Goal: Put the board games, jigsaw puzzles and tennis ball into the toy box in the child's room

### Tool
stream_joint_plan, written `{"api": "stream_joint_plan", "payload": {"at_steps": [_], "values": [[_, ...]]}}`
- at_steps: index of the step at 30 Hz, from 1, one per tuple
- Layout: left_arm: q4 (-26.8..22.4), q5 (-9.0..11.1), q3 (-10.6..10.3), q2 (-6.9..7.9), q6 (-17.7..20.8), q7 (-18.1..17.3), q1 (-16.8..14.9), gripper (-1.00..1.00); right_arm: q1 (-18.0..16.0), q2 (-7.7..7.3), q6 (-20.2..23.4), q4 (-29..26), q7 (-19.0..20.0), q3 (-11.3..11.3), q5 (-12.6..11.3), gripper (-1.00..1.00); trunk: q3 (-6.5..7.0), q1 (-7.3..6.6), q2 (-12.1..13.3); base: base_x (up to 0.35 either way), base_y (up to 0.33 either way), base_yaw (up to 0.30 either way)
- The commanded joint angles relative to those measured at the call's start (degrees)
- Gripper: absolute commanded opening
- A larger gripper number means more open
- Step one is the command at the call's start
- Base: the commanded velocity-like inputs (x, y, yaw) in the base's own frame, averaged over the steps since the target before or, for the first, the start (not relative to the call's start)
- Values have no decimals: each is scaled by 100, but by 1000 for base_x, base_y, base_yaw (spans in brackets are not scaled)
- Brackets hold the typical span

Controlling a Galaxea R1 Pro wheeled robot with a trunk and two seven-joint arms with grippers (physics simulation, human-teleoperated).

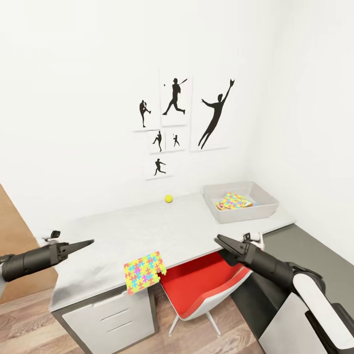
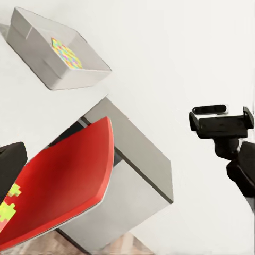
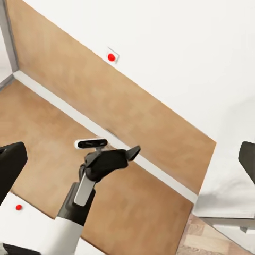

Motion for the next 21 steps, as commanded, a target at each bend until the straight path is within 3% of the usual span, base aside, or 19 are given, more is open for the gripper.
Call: {"api": "stream_joint_plan", "payload": {"at_steps": [1,8,17,21], "values": [[24,2,-96,-2,114,10,-4,100,-5,-12,27,1,113,-19,-31,100,-13,4,-13,0,0,0],[410,-18,-370,-3,423,461,-24,100,-1,-53,20,1,560,-83,-24,100,-13,4,-13,0,0,0],[1446,-26,-365,59,468,667,-78,100,1,-38,-72,1,622,-91,-21,100,9,4,-13,0,0,0],[1625,-30,-353,59,472,675,-83,100,7,-59,-231,1,637,-92,-22,100,42,4,-13,0,0,0]]}}
